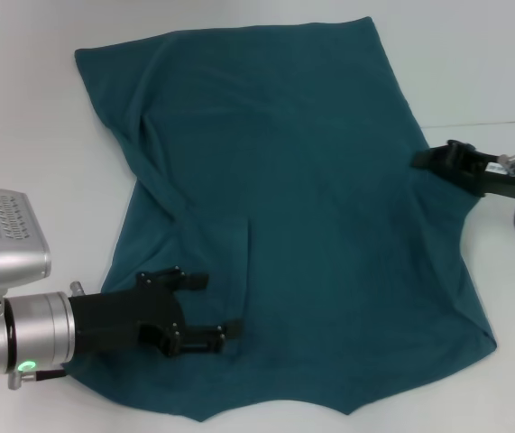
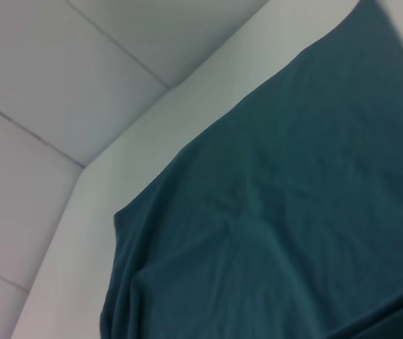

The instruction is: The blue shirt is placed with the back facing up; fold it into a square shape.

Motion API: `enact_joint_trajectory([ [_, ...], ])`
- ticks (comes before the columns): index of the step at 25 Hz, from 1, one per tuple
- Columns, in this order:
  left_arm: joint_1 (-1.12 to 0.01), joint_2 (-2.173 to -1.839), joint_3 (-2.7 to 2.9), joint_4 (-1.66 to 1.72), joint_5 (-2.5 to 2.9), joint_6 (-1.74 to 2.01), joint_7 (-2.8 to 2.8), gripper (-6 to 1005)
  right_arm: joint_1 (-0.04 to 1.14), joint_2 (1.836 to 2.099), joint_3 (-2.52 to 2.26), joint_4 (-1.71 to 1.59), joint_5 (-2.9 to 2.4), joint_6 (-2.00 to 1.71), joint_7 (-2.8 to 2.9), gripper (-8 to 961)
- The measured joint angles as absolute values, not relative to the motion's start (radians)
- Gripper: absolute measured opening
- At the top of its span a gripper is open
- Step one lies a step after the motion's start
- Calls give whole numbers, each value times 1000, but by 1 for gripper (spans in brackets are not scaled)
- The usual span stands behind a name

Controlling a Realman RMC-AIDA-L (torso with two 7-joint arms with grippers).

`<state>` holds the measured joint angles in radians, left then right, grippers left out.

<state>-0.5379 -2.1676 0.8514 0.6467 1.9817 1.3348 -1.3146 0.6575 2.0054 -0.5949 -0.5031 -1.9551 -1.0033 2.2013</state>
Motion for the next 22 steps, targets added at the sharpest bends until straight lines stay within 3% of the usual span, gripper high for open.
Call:
enact_joint_trajectory([
  [18,-540,-2167,852,645,1982,1325,-1315,905,705,2042,-759,-470,-1955,-1016,2164,161],
  [22,-543,-2168,853,644,1982,1324,-1315,906,702,2037,-758,-472,-1955,-1023,2171,182],
])
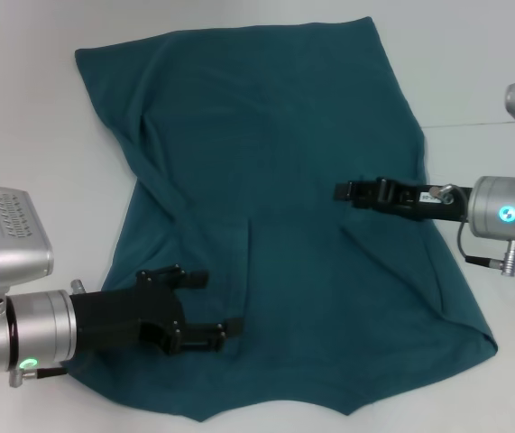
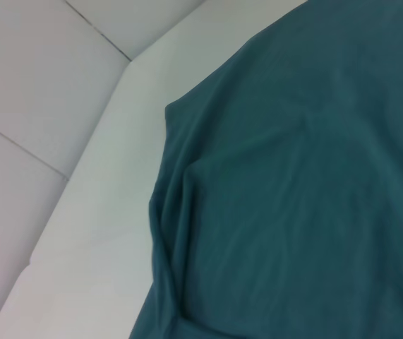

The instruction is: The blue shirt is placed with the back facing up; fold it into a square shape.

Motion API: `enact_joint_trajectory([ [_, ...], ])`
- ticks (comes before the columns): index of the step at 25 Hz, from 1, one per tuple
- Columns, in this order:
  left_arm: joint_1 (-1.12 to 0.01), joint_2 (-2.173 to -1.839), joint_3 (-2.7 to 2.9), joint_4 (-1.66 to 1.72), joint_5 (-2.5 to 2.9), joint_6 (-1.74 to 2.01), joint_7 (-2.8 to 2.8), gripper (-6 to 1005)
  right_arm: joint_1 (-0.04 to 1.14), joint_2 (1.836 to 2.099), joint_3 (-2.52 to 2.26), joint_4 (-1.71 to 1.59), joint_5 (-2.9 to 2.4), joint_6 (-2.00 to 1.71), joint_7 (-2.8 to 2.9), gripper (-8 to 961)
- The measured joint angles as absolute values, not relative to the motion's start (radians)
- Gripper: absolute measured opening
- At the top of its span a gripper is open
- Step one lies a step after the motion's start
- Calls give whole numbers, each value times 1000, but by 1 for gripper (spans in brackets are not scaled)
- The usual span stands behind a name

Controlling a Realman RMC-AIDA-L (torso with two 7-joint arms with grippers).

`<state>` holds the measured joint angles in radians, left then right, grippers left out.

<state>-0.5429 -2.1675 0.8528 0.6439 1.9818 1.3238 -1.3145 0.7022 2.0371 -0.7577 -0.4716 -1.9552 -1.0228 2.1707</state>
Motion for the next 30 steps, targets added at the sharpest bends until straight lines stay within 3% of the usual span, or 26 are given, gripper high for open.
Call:
enact_joint_trajectory([
  [1,-543,-2168,853,644,1982,1324,-1315,907,698,2034,-755,-472,-1954,-1022,2172,187],
  [6,-543,-2168,853,642,1982,1324,-1315,907,669,2018,-732,-473,-1947,-1017,2174,401],
  [9,-543,-2168,853,641,1982,1324,-1318,907,658,2009,-721,-474,-1947,-1035,2168,643],
  [14,-544,-2167,842,647,1981,1324,-1349,907,643,1994,-703,-477,-1931,-1114,2119,825],
  [30,-454,-2164,781,840,1988,1328,-1664,906,593,1989,-659,-492,-1885,-1217,1972,928],
])
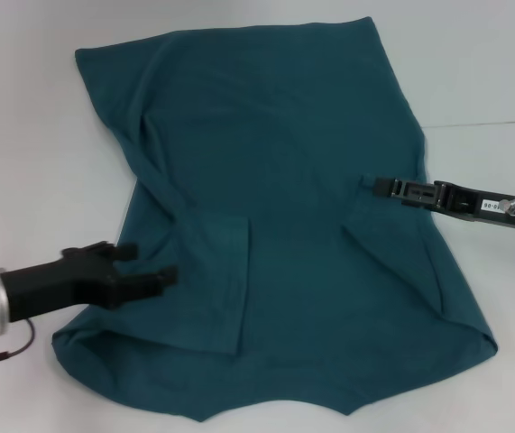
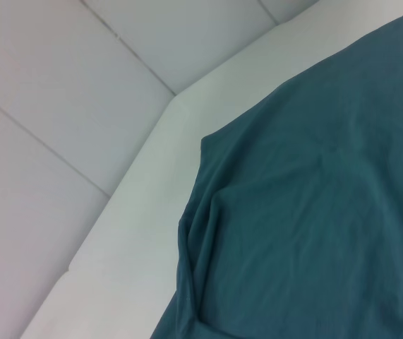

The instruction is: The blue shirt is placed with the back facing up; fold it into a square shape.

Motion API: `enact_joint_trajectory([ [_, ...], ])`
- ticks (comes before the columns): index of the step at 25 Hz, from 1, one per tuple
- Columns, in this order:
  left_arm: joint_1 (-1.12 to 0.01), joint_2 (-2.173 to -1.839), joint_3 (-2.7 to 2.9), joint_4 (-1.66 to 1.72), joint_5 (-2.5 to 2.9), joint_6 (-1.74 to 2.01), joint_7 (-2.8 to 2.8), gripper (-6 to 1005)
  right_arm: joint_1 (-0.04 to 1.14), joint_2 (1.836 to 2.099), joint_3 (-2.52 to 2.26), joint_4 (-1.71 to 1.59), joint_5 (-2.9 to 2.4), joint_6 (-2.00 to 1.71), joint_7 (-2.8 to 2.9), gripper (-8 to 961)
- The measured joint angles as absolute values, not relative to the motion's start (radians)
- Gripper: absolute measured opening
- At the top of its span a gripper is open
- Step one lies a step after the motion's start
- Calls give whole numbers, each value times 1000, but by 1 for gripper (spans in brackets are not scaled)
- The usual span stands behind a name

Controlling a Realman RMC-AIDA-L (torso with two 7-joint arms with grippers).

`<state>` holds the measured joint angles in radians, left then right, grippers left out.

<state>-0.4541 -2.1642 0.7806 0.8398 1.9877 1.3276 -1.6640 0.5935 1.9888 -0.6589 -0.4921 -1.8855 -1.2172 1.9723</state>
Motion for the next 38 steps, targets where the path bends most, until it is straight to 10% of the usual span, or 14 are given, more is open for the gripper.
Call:
enact_joint_trajectory([
  [38,-430,-2151,636,859,2281,1289,-1929,907,583,1969,-661,-500,-1884,-1231,1961,931],
])
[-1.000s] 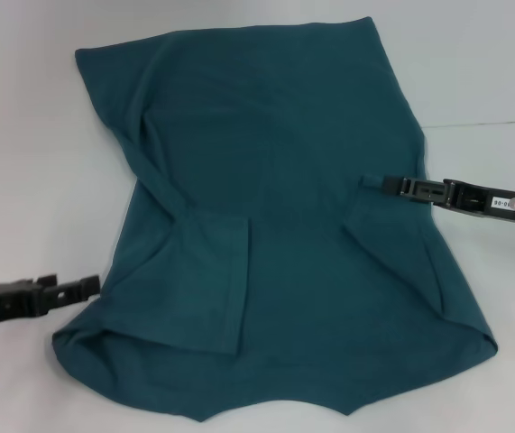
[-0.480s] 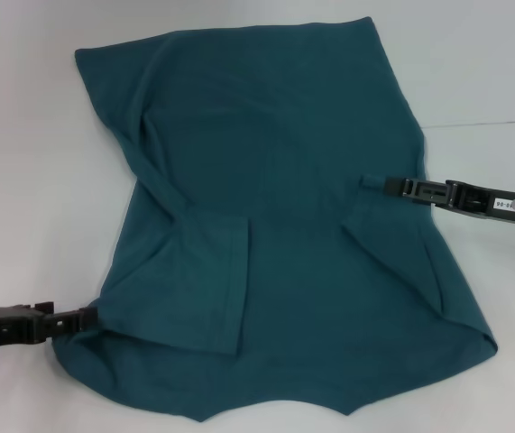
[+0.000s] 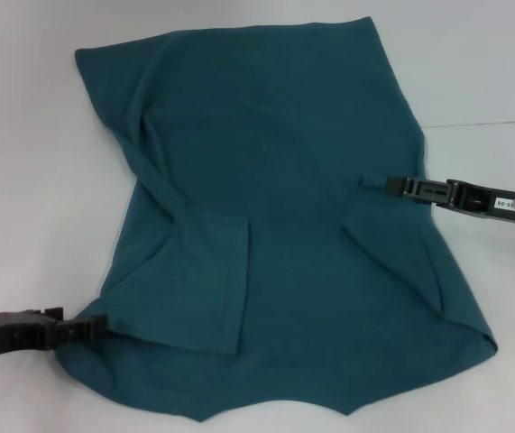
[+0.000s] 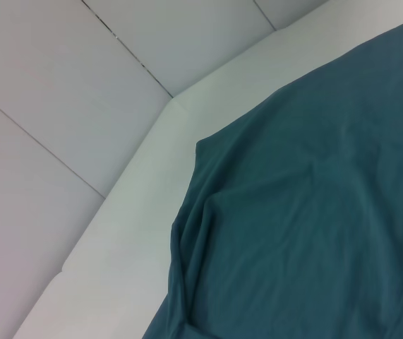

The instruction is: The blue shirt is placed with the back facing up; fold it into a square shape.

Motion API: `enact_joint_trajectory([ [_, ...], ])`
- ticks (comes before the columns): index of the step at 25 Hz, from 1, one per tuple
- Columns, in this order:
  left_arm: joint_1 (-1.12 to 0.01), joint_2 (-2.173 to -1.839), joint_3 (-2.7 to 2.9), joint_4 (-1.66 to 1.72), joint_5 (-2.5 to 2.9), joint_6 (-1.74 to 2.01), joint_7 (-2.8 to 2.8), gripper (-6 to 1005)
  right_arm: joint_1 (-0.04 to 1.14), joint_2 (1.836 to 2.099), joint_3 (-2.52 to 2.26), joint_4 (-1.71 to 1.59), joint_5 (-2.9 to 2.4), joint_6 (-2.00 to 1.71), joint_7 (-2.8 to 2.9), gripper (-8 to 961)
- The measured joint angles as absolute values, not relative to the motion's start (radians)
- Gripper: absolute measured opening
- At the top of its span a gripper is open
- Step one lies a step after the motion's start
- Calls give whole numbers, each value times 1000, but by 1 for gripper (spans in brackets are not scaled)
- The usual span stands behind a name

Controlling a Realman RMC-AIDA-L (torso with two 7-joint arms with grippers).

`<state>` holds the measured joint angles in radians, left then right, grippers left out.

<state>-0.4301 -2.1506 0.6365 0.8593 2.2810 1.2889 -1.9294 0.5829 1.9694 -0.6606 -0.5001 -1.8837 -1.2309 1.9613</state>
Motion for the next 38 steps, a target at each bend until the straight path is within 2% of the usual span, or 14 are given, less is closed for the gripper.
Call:
enact_joint_trajectory([
  [22,-493,-2134,667,879,2311,1564,-1907,898,587,1969,-654,-499,-1884,-1222,1959,931],
  [38,-474,-2131,665,875,2333,1470,-1895,872,588,1969,-650,-492,-1884,-1209,1961,931],
])
